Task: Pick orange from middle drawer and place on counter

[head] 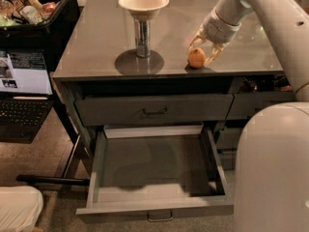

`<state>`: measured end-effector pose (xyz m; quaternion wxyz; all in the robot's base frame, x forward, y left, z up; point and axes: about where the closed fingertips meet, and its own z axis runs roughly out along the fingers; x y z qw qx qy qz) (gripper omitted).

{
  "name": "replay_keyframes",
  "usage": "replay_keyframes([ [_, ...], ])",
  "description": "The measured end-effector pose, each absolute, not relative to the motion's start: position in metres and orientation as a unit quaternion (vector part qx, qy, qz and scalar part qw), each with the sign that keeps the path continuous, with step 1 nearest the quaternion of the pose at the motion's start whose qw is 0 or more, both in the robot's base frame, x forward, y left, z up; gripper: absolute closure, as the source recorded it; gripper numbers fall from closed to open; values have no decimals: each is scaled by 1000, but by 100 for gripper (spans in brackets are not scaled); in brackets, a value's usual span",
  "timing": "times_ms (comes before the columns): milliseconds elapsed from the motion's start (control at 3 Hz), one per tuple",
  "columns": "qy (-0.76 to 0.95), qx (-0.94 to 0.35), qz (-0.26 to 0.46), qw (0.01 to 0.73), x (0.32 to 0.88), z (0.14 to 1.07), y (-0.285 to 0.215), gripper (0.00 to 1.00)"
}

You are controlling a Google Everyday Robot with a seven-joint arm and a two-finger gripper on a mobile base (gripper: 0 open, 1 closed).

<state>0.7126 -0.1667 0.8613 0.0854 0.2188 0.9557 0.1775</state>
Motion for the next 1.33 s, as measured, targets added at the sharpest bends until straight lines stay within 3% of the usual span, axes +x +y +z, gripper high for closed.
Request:
replay_keyframes([
  [667, 956, 219, 178, 85, 713, 861, -167, 11],
  [1000, 956, 219, 178, 85, 713, 861, -167, 0],
  [1333, 956, 219, 178, 85, 713, 861, -167, 0],
])
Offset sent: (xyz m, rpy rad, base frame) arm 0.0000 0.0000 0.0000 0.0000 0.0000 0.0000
